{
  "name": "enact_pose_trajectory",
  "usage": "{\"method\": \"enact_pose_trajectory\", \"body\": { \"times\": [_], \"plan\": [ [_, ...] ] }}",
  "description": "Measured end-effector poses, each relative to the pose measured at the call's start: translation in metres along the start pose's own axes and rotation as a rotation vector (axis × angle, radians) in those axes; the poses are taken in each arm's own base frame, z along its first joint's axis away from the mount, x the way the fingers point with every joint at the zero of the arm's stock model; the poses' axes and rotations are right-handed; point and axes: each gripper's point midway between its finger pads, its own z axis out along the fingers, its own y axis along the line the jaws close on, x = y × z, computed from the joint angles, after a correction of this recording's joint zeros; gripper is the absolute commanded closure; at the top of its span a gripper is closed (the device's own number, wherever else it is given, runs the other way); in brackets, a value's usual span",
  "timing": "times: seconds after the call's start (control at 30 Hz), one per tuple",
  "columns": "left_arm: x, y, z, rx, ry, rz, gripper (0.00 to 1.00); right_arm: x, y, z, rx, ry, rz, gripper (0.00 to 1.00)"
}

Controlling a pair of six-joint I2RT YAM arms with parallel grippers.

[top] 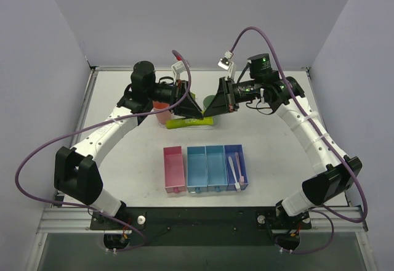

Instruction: Prepare toiletry sets of a toothbrush and toothpaste on the tray

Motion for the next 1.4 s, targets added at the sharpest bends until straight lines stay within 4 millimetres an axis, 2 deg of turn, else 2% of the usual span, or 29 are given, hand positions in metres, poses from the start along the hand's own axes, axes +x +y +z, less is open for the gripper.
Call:
{"method": "enact_pose_trajectory", "body": {
  "times": [0.03,0.1,0.2,0.23,0.3,0.47,0.67,0.8,1.07,1.27,1.4],
  "plan": [
    [0.000,0.000,0.000,0.002,0.002,-0.002,0.88,0.000,-0.001,0.000,0.008,-0.002,0.001,1.00],
    [0.000,-0.001,0.000,0.004,0.003,-0.002,1.00,-0.001,-0.004,0.000,0.022,-0.007,0.000,1.00],
    [0.000,0.000,0.000,0.002,0.001,-0.002,1.00,-0.002,-0.006,0.000,0.042,-0.014,0.000,0.83],
    [0.000,0.000,0.000,0.001,0.000,-0.002,1.00,-0.003,-0.007,0.000,0.051,-0.017,0.001,0.74],
    [0.000,0.001,-0.001,-0.004,-0.004,-0.001,1.00,-0.005,-0.009,0.001,0.068,-0.027,0.001,0.62],
    [-0.010,0.013,-0.009,-0.066,-0.070,0.000,1.00,-0.018,-0.018,0.001,0.126,-0.083,-0.020,0.54],
    [-0.044,0.036,-0.051,-0.208,-0.311,-0.005,1.00,-0.032,-0.024,0.003,0.137,-0.203,-0.028,0.53],
    [-0.058,0.043,-0.068,-0.234,-0.438,-0.024,1.00,-0.043,-0.029,0.007,0.118,-0.296,-0.022,0.56],
    [-0.071,0.031,-0.071,-0.188,-0.523,-0.020,1.00,-0.072,-0.019,0.011,0.081,-0.414,-0.066,0.61],
    [-0.076,0.023,-0.071,-0.166,-0.542,0.002,1.00,-0.083,-0.023,0.023,0.062,-0.425,-0.058,0.64],
    [-0.076,0.025,-0.073,-0.169,-0.550,-0.005,1.00,-0.086,-0.025,0.031,0.048,-0.423,-0.051,0.74]
  ]
}}
